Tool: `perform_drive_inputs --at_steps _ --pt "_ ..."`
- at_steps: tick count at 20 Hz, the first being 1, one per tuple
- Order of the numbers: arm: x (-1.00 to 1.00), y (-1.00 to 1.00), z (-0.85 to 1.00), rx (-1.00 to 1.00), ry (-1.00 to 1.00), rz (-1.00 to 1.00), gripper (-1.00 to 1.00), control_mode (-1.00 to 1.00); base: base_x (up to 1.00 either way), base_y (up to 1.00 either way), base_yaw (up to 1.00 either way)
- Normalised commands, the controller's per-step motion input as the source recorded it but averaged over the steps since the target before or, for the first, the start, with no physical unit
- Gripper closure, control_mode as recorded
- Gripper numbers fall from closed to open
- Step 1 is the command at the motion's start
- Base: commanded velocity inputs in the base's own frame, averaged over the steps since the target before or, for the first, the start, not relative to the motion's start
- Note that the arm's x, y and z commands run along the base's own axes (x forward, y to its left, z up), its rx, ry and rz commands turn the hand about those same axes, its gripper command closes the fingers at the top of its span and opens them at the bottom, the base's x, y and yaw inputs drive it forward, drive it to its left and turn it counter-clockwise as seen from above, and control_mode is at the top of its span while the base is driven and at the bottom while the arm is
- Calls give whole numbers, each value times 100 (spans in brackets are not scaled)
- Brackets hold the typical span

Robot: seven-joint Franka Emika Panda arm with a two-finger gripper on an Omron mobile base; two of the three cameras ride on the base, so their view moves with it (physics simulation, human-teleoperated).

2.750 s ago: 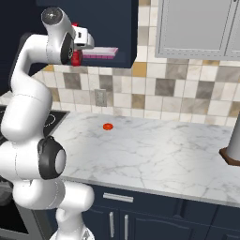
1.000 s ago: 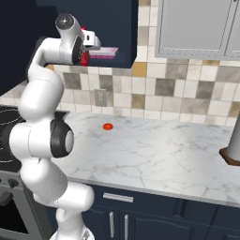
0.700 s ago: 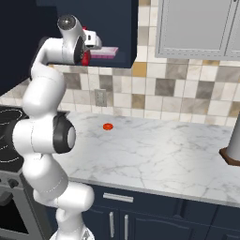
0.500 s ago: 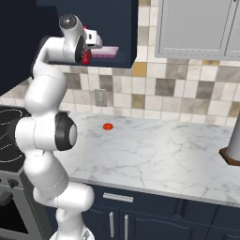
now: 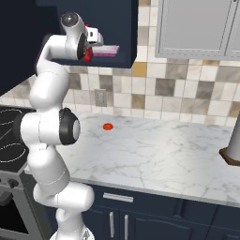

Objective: Pick the boxed food and boxed food from the counter and place them in the cabinets closest to them.

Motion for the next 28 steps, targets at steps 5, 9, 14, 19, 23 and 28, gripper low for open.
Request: perform_drive_inputs --at_steps 5,9,14,19,23,28 --pt "17 3 -12 -3 0 0 100 -100 0 0 0" --pt "14 1 -13 -2 0 0 100 -100 0 0 0" --pt "17 0 -12 0 0 0 100 -100 0 0 0" --pt "19 0 -17 0 -2 0 100 -100 0 0 0" --pt "20 0 -18 0 -4 0 100 -100 0 0 0" --pt "20 0 -15 0 -2 0 100 -100 0 0 0"
